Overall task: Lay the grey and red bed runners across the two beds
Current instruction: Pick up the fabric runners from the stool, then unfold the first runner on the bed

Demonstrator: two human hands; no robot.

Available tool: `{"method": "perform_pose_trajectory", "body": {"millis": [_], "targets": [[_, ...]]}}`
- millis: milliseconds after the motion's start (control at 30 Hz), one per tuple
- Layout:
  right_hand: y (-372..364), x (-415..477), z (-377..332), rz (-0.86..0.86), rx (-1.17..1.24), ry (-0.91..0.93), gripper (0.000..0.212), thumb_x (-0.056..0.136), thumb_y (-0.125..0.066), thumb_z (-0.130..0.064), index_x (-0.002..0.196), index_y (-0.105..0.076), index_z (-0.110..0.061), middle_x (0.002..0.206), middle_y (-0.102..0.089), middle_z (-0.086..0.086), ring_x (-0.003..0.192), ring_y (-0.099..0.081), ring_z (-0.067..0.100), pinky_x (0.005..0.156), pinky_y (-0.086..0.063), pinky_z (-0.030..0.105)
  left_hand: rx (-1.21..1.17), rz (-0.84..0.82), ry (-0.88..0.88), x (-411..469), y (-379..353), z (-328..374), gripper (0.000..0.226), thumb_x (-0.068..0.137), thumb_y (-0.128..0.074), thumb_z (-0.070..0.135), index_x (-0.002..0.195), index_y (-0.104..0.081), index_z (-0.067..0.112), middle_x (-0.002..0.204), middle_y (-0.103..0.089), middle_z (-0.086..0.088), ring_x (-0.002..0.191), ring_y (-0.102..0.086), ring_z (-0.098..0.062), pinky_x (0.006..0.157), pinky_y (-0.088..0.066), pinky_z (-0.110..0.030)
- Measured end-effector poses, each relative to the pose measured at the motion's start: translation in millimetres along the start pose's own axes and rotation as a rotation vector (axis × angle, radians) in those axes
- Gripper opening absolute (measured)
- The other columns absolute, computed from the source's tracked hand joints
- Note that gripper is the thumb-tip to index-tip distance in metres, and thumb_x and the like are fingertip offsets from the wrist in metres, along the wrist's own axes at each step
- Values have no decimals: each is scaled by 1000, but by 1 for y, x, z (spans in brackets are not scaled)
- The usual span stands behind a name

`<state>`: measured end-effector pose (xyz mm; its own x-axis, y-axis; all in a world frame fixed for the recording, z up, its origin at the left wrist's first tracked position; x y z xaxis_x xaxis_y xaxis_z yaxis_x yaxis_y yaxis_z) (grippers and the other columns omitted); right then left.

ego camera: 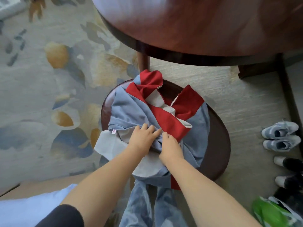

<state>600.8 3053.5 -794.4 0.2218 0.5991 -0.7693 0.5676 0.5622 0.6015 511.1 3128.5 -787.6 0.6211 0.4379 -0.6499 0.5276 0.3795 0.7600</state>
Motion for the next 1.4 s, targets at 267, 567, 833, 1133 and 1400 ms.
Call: {"method": "perform_pose_trajectory", "body": {"millis": [267, 567, 833, 1133, 1400], "targets": [[11, -45, -28, 94, -49, 139, 24, 96, -52, -7, 117, -48, -18, 116, -63, 8, 111, -62, 31, 83, -50, 44, 40, -228, 33, -35, 19, 3, 25, 95, -60, 20, 120, -62, 24, 121, -67, 2, 115, -64, -22, 78, -40, -32], [121, -135, -117, 309, -384, 396, 46, 93, -54, -10, 136, -42, -21, 117, -60, 9, 109, -61, 34, 87, -45, 42, -90, 53, 218, -143, 116, -59, 23, 90, -58, 38, 107, -64, 24, 104, -71, 4, 95, -70, -22, 69, -45, -31], [194, -255, -270, 449, -488, 771, 55, 79, -67, -33, 132, -52, -29, 121, -66, 1, 113, -62, 30, 90, -41, 38, -214, 322, 589, -333, 192, -155, 32, 83, -64, 38, 113, -62, 26, 114, -69, 0, 105, -71, -27, 73, -47, -32], [143, -459, -436, 639, -709, 1434, 35, 83, -63, -28, 117, -59, -24, 109, -66, 3, 99, -64, 29, 82, -45, 35, -259, 599, 1221, -623, 166, -157, 32, 99, -52, 26, 131, -54, 26, 126, -62, -3, 115, -65, -30, 85, -51, -38], [3, -653, -466, 542, -747, 1917, 27, 94, -54, -26, 121, -59, -25, 111, -63, 3, 103, -62, 29, 82, -46, 38, -356, 655, 1659, -832, 78, -35, 23, 100, -50, 18, 123, -56, 18, 118, -62, -9, 103, -66, -36, 74, -46, -39]]}}
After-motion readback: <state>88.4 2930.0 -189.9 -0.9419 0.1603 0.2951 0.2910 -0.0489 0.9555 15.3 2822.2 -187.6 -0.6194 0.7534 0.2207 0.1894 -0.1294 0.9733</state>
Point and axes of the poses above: each hand's wrist, its own x-axis towards the middle knuckle, its own y-axis out of the back of the hand, z = x × y, the point moved 5 cm from there along x, towards the middle knuckle
